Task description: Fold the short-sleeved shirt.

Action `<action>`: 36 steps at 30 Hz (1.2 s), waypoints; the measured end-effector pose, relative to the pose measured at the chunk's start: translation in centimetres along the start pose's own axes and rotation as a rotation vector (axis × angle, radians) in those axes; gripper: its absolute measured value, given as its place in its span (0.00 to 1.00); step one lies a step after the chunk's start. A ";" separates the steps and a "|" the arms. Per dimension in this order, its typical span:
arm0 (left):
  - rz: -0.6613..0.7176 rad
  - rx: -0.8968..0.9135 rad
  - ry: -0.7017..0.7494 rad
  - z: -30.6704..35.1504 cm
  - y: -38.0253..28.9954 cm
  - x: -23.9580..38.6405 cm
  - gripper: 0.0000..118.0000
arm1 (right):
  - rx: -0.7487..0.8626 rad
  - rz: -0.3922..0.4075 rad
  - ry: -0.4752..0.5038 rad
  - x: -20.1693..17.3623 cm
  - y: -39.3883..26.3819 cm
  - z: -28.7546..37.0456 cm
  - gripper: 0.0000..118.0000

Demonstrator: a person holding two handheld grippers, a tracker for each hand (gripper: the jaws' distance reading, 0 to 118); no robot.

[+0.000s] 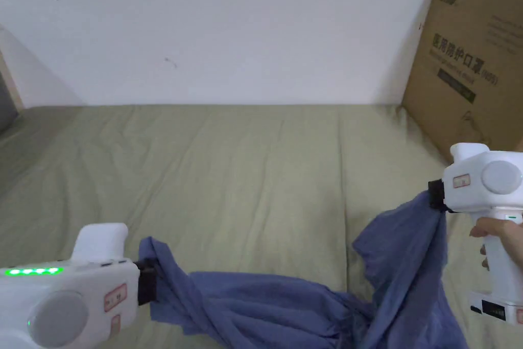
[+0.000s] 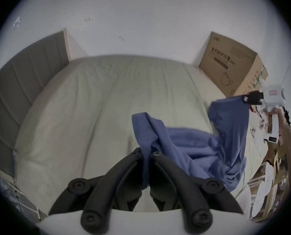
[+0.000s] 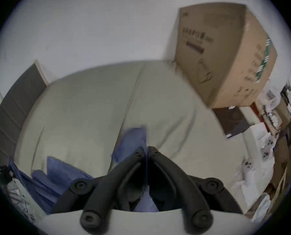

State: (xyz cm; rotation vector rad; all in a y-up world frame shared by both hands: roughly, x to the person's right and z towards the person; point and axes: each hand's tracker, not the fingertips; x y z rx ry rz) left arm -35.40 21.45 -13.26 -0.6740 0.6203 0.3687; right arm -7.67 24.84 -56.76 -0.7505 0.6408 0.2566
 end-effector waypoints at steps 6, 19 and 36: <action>-0.072 0.187 0.076 6.1 7.6 -1.8 0.05 | 0.171 -0.086 -0.039 5.0 4.1 9.9 0.01; -0.121 0.419 0.232 15.9 19.8 -4.8 0.05 | 0.333 -0.144 -0.111 9.2 9.4 19.5 0.01; -0.014 0.416 0.256 7.8 28.2 -9.6 0.05 | 0.345 -0.170 -0.064 5.2 19.3 11.5 0.01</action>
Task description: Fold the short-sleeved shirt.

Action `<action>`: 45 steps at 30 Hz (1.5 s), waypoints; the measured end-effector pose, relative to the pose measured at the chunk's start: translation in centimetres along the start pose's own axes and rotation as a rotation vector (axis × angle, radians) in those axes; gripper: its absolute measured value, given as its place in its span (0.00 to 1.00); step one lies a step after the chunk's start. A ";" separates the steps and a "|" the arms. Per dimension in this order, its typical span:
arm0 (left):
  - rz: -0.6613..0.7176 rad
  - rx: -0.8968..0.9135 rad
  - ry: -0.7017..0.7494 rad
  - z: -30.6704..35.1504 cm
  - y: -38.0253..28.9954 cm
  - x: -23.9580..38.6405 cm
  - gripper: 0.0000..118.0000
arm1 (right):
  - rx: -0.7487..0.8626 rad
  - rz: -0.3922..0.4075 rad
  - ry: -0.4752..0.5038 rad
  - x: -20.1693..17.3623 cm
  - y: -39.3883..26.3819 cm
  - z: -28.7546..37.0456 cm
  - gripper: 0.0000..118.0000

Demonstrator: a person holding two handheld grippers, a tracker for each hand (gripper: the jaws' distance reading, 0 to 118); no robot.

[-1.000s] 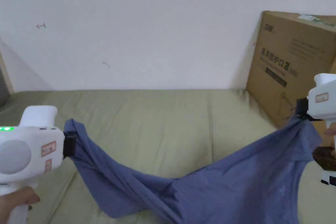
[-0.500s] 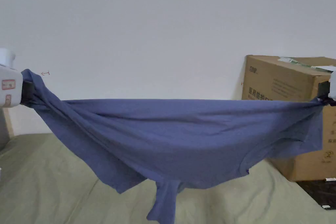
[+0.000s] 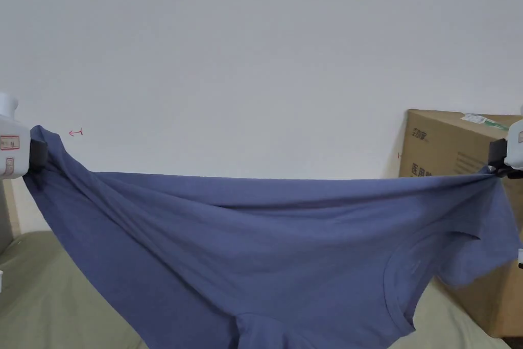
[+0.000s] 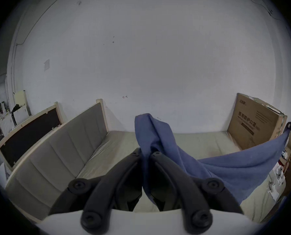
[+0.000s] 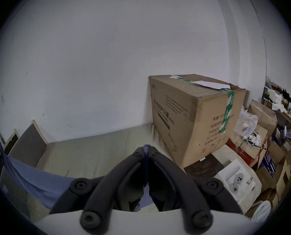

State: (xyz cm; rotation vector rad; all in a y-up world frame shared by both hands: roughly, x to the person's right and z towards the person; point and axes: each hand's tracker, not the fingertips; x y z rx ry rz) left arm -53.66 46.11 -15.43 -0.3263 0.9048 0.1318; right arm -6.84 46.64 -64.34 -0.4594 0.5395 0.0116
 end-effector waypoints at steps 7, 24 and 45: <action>0.037 0.055 0.022 -3.3 0.7 -1.0 0.05 | -0.002 -0.036 0.049 -1.9 0.5 -4.4 0.01; 0.028 -0.300 0.063 3.3 -26.0 -2.1 0.05 | -0.420 -0.031 0.046 0.1 -24.0 -10.8 0.01; 0.151 -0.595 -0.056 17.9 -44.2 -7.0 0.53 | -0.609 -0.148 -0.024 8.4 -44.0 4.8 0.36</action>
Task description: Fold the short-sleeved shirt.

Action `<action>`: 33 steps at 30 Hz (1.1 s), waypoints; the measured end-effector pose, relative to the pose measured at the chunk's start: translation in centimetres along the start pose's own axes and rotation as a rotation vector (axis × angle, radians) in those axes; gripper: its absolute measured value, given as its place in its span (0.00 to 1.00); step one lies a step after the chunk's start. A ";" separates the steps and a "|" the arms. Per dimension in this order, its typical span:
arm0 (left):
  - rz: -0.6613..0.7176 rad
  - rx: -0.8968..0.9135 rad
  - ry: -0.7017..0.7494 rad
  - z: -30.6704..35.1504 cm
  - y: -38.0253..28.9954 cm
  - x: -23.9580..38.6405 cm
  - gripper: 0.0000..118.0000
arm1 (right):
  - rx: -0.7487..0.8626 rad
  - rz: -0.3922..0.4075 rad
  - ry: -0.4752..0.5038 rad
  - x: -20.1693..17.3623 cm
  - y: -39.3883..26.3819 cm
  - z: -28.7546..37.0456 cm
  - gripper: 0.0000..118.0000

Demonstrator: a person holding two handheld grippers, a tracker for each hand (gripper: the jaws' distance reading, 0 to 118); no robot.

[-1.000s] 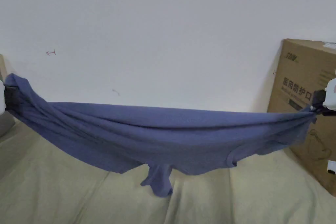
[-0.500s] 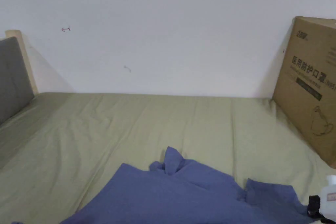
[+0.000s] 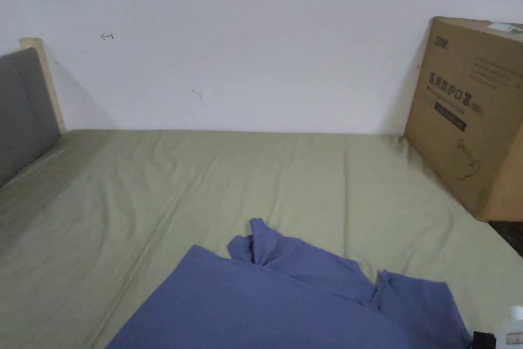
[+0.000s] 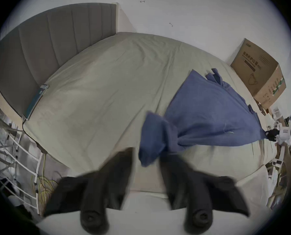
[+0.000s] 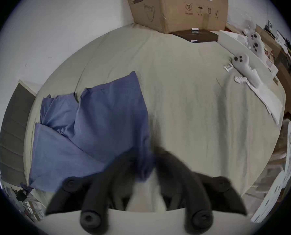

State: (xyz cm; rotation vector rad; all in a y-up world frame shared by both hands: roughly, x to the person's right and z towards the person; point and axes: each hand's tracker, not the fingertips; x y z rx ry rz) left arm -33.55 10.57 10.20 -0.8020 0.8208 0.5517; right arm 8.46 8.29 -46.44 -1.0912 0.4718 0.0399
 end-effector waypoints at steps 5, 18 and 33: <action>0.027 0.059 -0.075 2.4 0.5 0.9 0.95 | 0.064 0.059 -0.027 -0.5 -0.5 2.3 0.66; -0.160 0.077 -0.218 1.9 1.2 11.0 0.00 | 0.178 0.075 0.064 -1.0 -5.3 7.0 0.01; -0.260 0.003 -0.214 -2.5 3.3 17.8 0.00 | 0.147 -0.009 0.030 4.3 -0.2 0.6 0.50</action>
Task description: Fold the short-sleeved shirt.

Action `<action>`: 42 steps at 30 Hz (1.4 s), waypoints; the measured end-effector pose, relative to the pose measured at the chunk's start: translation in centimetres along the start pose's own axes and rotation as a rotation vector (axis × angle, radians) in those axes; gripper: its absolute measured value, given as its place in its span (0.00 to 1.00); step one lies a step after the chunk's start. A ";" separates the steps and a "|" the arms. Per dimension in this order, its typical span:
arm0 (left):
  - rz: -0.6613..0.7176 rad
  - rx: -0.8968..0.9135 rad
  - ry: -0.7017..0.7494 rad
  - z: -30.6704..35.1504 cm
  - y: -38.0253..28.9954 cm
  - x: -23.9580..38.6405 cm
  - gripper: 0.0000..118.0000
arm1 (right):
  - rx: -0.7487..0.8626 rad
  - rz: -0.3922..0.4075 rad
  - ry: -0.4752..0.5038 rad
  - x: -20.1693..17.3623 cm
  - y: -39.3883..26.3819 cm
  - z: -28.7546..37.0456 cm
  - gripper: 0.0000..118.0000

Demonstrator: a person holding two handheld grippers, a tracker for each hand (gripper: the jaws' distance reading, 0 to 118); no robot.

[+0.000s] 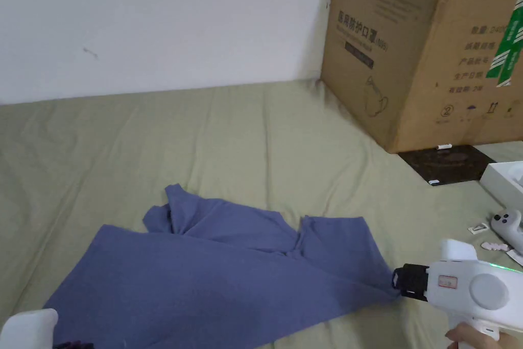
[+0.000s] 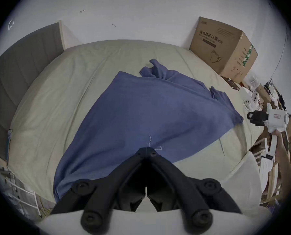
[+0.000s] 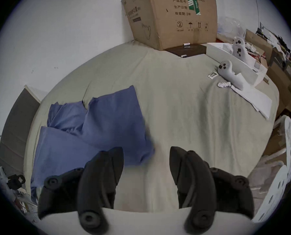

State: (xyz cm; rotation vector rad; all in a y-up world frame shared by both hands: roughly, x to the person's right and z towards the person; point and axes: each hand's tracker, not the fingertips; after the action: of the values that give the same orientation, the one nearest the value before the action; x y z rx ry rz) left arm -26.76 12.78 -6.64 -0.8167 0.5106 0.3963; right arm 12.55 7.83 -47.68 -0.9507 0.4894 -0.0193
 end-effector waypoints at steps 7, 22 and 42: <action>-0.026 -0.035 0.002 -2.7 2.5 0.6 0.00 | -0.163 0.037 0.023 -0.9 1.7 -6.3 0.49; 0.017 -0.051 0.039 -4.4 5.1 -3.0 0.00 | -0.118 0.021 0.007 -3.8 3.5 -3.5 0.00; 0.065 -0.063 0.040 -20.0 21.5 -7.7 0.92 | -0.176 0.069 -0.048 -5.4 3.8 -4.7 0.00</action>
State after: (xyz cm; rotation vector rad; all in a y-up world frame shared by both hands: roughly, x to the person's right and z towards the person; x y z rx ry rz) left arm -49.69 9.77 -26.34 -0.8720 0.5646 0.4584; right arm 5.11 7.67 -50.79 -1.1030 0.4846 0.1104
